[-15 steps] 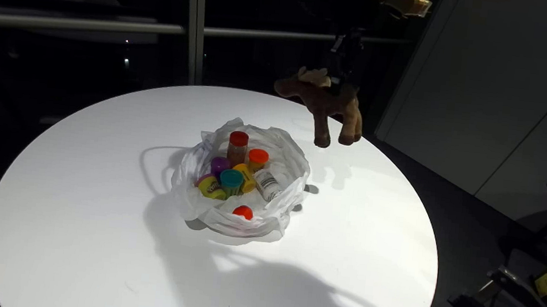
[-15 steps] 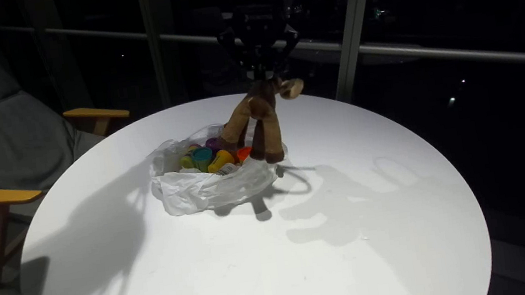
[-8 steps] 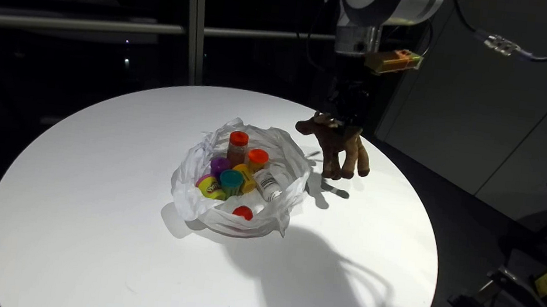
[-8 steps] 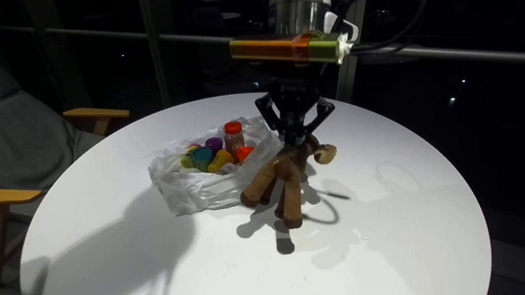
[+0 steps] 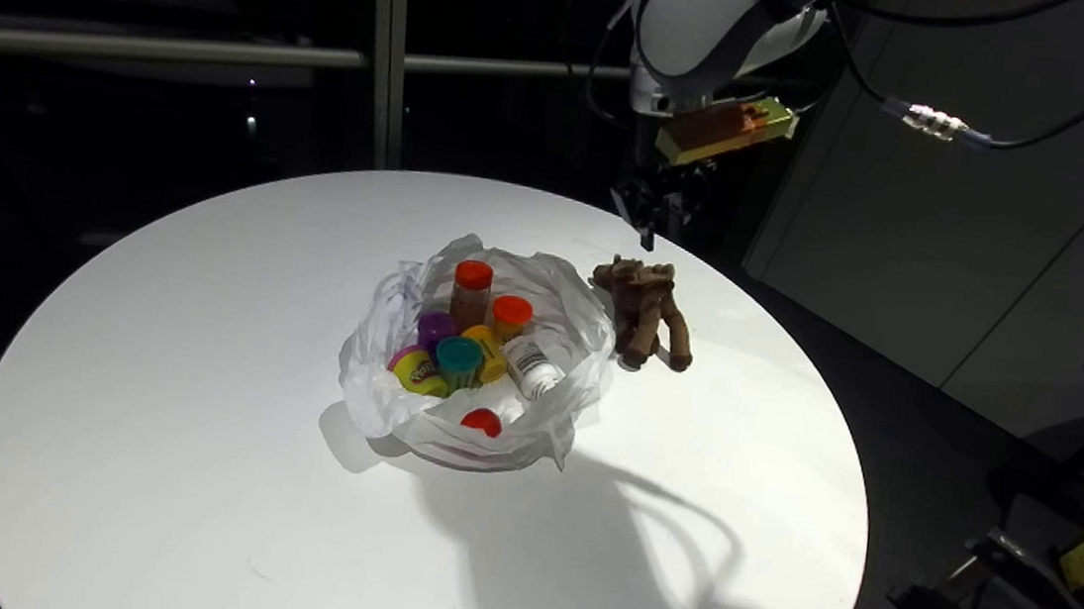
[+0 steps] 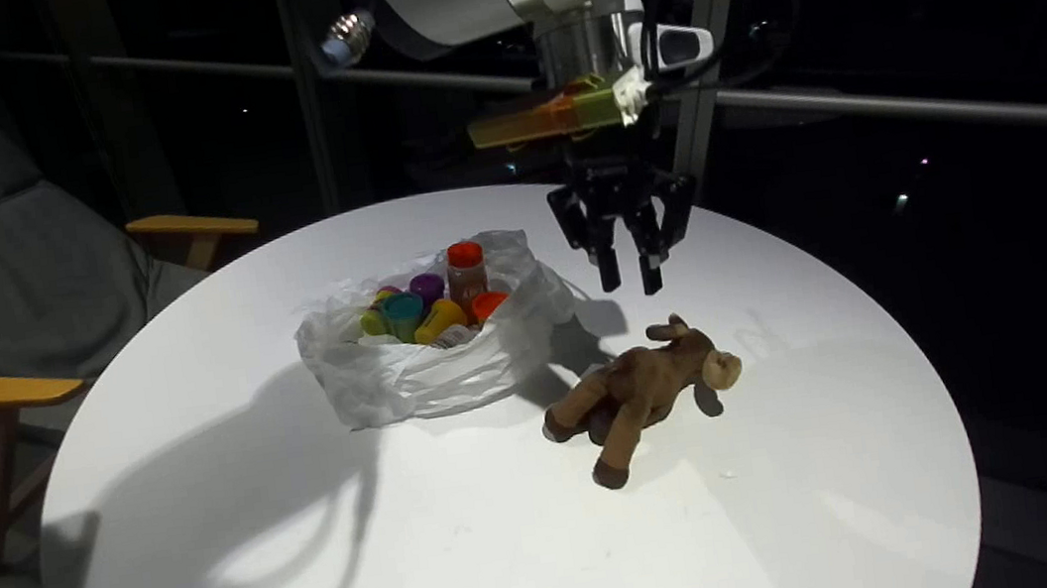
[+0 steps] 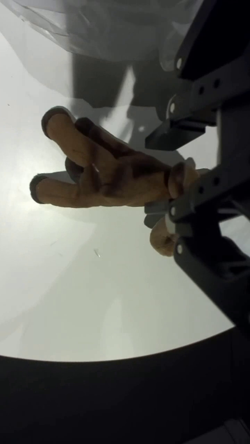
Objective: Remove the contents from the plastic.
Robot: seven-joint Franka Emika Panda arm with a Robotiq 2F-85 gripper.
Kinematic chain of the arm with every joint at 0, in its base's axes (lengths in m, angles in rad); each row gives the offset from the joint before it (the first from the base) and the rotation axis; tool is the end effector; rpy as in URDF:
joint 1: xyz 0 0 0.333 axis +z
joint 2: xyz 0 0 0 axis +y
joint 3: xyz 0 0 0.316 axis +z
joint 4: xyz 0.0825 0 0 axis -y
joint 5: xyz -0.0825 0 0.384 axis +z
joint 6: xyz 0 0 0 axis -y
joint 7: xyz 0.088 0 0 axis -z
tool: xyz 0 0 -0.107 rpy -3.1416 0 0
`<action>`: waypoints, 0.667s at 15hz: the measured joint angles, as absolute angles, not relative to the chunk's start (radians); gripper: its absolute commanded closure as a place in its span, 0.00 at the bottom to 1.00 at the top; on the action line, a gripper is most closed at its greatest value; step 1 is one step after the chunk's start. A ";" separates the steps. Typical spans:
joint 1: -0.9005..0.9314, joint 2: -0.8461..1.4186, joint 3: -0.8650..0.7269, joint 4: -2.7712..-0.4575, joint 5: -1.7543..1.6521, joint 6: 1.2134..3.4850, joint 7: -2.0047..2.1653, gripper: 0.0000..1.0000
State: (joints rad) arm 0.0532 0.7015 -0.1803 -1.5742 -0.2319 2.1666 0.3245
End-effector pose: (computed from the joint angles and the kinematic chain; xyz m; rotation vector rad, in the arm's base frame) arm 0.6860 -0.0800 0.2273 2.8017 -0.3870 -0.1027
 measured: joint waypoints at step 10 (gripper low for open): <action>0.165 0.592 -0.046 -1.564 -0.268 2.125 0.250 0.00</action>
State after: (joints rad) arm 0.1645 0.5916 -0.0461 -1.5638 -0.2680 2.1248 0.2496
